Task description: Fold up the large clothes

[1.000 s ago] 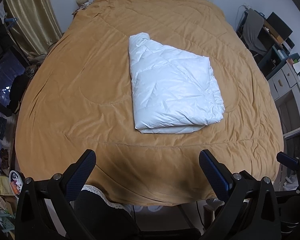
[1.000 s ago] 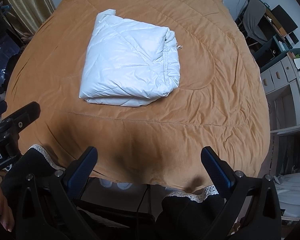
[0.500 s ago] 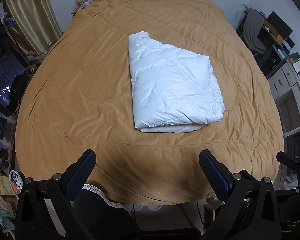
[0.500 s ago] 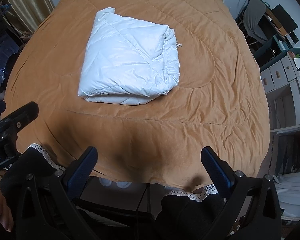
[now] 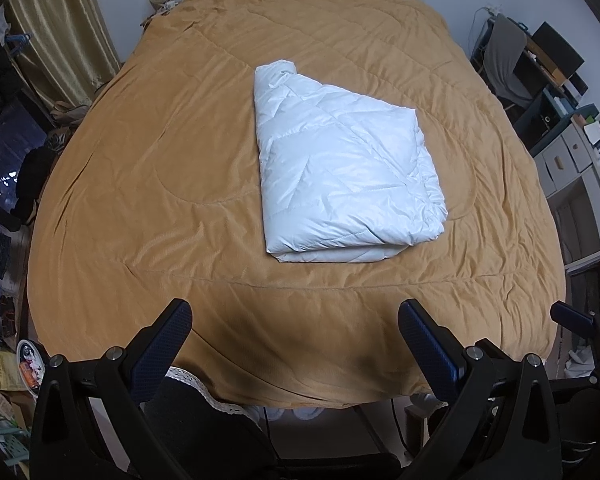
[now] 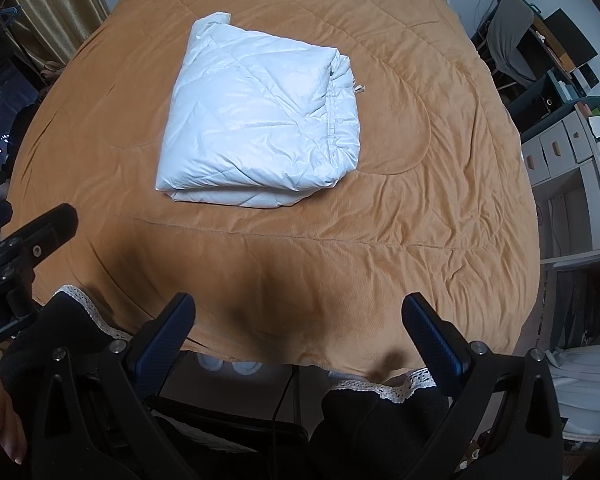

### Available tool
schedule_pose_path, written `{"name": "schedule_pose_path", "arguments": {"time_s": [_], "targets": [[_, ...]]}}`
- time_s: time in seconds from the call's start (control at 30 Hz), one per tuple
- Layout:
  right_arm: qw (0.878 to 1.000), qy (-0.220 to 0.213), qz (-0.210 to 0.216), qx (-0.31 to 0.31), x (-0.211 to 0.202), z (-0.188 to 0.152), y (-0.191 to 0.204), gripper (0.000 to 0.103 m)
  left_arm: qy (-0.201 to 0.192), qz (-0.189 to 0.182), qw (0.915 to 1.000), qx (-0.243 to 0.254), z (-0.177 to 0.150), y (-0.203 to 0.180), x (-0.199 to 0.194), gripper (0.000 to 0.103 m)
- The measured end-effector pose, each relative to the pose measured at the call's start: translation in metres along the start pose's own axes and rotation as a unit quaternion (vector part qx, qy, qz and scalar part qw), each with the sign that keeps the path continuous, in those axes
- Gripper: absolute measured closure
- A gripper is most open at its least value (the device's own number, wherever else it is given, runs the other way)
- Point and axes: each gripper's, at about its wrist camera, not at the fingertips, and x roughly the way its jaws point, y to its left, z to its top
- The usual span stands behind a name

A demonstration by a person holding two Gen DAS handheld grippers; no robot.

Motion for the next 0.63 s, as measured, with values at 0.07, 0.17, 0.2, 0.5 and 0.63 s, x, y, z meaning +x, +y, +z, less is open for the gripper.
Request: {"name": "schedule_pose_path", "arguments": {"time_s": [0.07, 0.17, 0.2, 0.5, 0.63], "targets": [[1.0, 0.0, 0.0, 0.0, 0.0002, -0.0003, 0.0, 0.0, 0.001, 0.001, 1.0, 0.002, 0.0014, -0.0005, 0.0007, 0.0], [1.0, 0.001, 0.0, -0.001, 0.0004, -0.001, -0.0001, 0.0, 0.001, 0.0, 1.0, 0.002, 0.0016, -0.0007, 0.0007, 0.0], [1.0, 0.001, 0.0, 0.0, 0.0003, -0.0005, 0.0001, 0.0, 0.002, 0.0, 1.0, 0.002, 0.0013, -0.0007, 0.0007, 0.0], [1.0, 0.003, 0.0, -0.001, 0.0012, -0.0016, 0.0007, 0.0, 0.006, -0.004, 1.0, 0.002, 0.0025, -0.0024, 0.0028, 0.0], [1.0, 0.003, 0.0, -0.001, 0.001, -0.0014, 0.0012, 0.0, 0.008, -0.012, 0.9999, -0.003, 0.0034, -0.0013, 0.0045, 0.0]]}}
